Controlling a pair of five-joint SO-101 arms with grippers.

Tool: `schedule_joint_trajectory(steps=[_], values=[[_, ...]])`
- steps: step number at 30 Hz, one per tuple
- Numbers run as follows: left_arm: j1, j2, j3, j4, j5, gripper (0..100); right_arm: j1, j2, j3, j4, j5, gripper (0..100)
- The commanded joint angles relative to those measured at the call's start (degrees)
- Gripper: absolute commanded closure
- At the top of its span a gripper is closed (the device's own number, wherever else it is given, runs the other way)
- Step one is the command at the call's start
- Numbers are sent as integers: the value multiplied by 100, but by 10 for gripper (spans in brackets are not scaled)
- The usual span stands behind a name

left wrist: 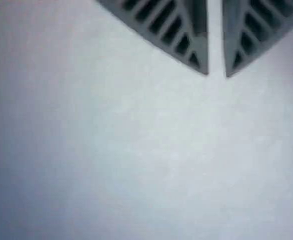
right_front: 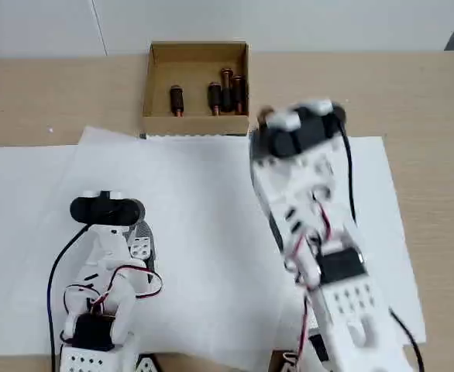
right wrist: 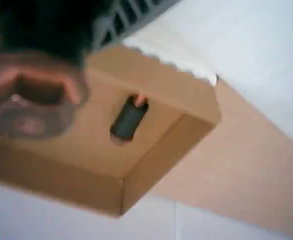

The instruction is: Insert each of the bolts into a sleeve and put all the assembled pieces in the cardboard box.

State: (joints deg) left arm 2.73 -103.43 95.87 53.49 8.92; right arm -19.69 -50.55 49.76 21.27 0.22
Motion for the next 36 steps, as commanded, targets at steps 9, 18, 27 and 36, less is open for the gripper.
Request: schedule_joint_trajectory(steps=[9,18,27,36], values=[[-26,-70,-22,-18,0,994,22,4295,-3411,-1736,1802,995],[-26,-70,-22,-18,-9,993,-84,6967,-5820,-1851,2725,992],[-26,-70,-22,-18,-9,993,-409,8963,-7587,-1798,3393,919],[-26,-70,-22,-18,-9,993,-549,9209,-7842,-1508,3481,896]])
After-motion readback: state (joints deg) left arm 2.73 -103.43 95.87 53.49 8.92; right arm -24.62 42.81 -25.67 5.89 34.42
